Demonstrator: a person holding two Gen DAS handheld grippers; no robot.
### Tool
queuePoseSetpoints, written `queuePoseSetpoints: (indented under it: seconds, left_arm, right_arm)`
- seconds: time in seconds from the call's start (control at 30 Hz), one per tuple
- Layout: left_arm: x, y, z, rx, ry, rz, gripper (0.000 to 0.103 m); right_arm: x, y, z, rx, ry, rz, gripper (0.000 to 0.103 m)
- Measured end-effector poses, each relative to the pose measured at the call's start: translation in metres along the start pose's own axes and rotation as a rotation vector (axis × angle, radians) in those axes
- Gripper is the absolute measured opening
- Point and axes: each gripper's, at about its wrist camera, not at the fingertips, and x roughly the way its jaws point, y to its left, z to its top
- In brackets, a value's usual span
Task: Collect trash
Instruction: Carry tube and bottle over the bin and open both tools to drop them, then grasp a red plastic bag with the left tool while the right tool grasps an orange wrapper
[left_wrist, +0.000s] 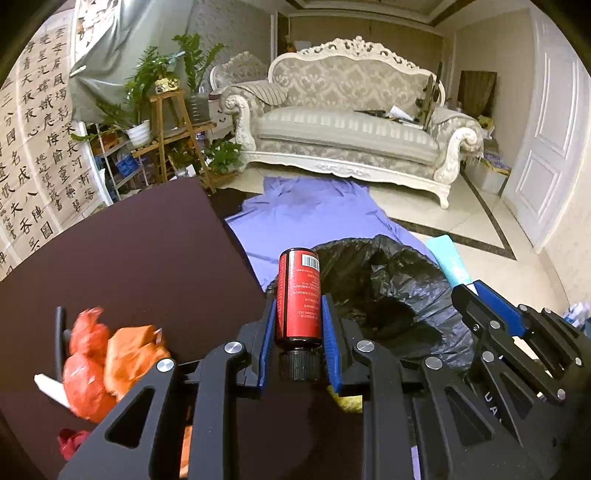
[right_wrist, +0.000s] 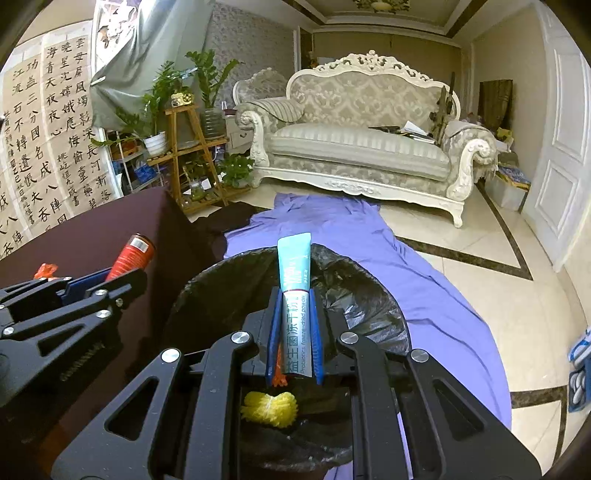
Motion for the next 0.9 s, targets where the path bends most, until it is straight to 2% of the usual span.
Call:
queuePoseSetpoints:
  seconds: [0.1, 0.17, 0.23, 0.33, 0.47, 0.53, 0.63, 0.7, 0.9]
  left_arm:
    - [0.008, -0.002, 0.001, 0.012, 0.011, 0.014, 0.025]
    - [0.013, -0.004, 0.001, 0.016, 0.020, 0.026, 0.030]
    - [0.015, -0.004, 0.001, 0.013, 0.027, 0.028, 0.045]
    - [0.014, -0.003, 0.002, 0.008, 0.019, 0.036, 0.059]
    - [0.016, -0.002, 0.003, 0.001, 0.023, 0.039, 0.065]
    - [0.015, -0.001, 0.003, -0.006, 0.021, 0.043, 0.071]
    - [0.011, 0.001, 0.005, -0.012, 0.016, 0.039, 0.072]
    - [0.006, 0.004, 0.005, -0.018, 0.014, 0.039, 0.073]
    - [-0.014, 0.018, 0.003, -0.040, 0.010, 0.047, 0.073]
  right_arm:
    - [0.006, -0.005, 0.001, 0.011, 0.009, -0.001, 0.015]
    - [0.010, -0.009, 0.001, 0.021, 0.017, 0.000, 0.016]
    - [0.012, -0.010, 0.002, 0.025, 0.023, -0.001, 0.019]
    - [0.013, -0.012, 0.002, 0.031, 0.023, -0.005, 0.022]
    - [0.010, -0.015, 0.003, 0.037, 0.018, -0.014, 0.024]
    - [0.009, -0.016, 0.004, 0.038, 0.017, -0.021, 0.024]
    - [0.003, -0.016, 0.004, 0.045, 0.011, -0.028, 0.026]
    - [-0.001, -0.016, 0.004, 0.048, 0.008, -0.032, 0.031]
    - [-0.013, -0.007, 0.002, 0.041, 0.008, -0.016, 0.033]
